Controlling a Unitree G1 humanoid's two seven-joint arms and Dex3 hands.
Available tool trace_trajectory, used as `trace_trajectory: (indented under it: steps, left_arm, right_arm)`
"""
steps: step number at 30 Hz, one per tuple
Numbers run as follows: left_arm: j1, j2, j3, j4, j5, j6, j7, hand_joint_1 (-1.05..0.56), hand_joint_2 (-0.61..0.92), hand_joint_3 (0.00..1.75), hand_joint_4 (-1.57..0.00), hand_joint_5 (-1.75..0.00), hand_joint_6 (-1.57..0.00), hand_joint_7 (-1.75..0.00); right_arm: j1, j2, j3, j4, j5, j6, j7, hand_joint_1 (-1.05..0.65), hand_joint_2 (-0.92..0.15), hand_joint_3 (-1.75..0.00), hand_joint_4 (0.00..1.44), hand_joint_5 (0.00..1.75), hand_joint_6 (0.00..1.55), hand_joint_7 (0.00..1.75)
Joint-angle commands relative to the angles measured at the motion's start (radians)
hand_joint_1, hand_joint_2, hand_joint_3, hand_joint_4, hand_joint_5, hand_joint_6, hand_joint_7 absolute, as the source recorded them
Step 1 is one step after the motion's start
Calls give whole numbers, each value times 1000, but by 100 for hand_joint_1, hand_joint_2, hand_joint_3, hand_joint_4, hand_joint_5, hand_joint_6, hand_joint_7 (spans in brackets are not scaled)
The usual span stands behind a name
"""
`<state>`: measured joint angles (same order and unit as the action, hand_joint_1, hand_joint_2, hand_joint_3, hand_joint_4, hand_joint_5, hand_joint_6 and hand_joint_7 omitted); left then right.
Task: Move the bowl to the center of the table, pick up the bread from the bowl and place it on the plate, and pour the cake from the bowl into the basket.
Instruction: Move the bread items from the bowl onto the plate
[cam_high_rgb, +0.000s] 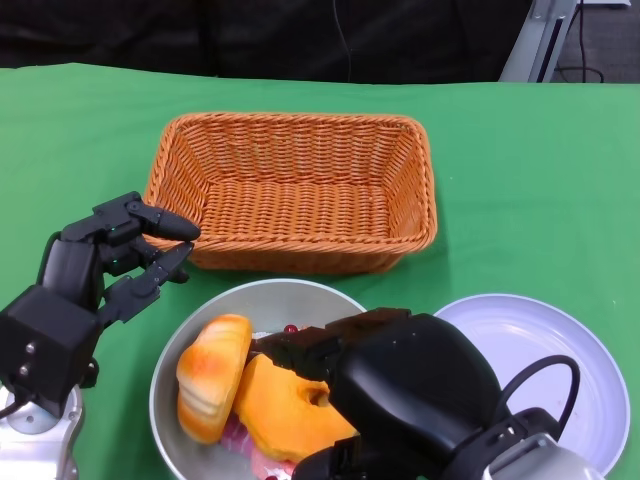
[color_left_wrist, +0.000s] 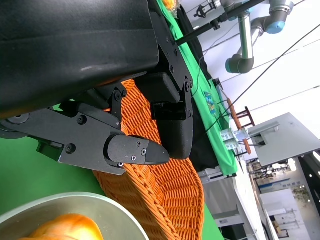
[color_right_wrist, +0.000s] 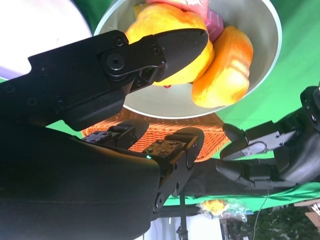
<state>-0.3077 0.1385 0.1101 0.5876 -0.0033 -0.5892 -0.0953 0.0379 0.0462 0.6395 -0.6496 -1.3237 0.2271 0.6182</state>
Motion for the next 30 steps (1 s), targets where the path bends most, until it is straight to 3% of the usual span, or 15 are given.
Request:
trace_trajectory:
  steps: [1, 19, 30]
  left_arm:
    - [5, 10, 2, -7, -5, 3, -1, -28, 92, 22, -80, -126, -80, -98]
    - [11, 25, 9, -5, -13, -18, -15, -28, 92, 23, -77, -130, -81, -98]
    - [-7, 57, 33, 24, -29, -11, -32, -25, 92, 23, -80, -129, -81, -98]
  right_arm:
    - [4, 10, -11, 19, 38, -5, -34, -76, -92, -11, 53, 2, 49, 1]
    - [-108, -60, -166, 166, 252, -44, -205, -70, -92, -14, 57, 3, 51, 1]
    - [-204, -34, -246, 267, 387, -2, -305, -64, -92, -13, 68, 6, 56, 2]
